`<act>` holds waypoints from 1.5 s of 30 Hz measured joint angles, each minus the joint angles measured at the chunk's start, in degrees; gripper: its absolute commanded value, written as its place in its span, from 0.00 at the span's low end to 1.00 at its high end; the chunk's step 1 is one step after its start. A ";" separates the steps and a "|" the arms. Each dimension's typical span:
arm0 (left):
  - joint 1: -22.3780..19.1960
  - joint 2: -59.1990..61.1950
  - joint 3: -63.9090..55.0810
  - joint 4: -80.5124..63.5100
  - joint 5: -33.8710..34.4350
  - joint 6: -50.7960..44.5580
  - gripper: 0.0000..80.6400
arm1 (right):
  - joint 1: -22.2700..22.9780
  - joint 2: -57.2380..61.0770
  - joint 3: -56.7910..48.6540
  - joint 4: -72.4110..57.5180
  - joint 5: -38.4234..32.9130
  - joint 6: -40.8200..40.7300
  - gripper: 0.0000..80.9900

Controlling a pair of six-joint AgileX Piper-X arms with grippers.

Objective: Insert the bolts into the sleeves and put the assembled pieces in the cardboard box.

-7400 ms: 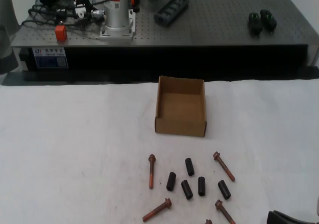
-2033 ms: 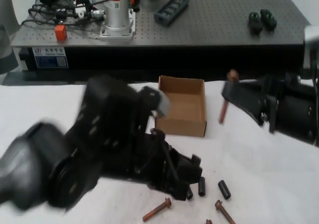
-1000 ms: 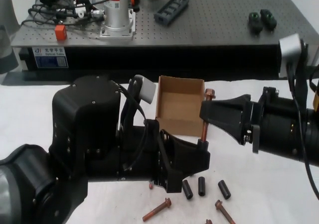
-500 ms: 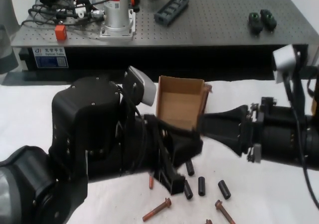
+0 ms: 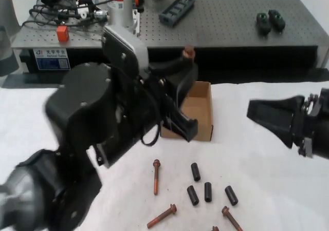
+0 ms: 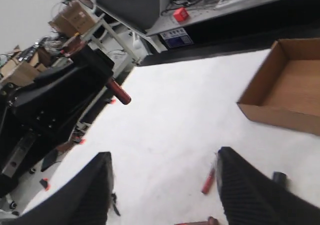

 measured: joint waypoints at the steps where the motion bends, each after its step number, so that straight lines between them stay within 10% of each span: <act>1: 0.16 1.62 -5.63 9.28 -1.60 -2.81 0.01 | -0.57 0.02 0.00 1.66 0.65 -0.62 0.55; 19: 6.16 50.49 -76.17 70.13 -0.57 -6.46 0.01 | -2.34 0.02 0.00 19.93 22.27 -5.53 0.55; 23: 6.16 55.14 -80.39 73.41 0.36 -6.89 0.05 | -2.34 2.16 0.00 22.40 25.47 -9.24 0.55; 29: 6.16 55.16 -81.32 73.06 1.77 -7.94 0.37 | -0.57 10.86 -0.26 22.95 27.51 -13.88 0.52; 45: 6.16 50.34 -81.55 83.23 -1.74 -8.87 0.38 | 8.13 40.74 -17.02 29.01 31.18 -21.57 0.45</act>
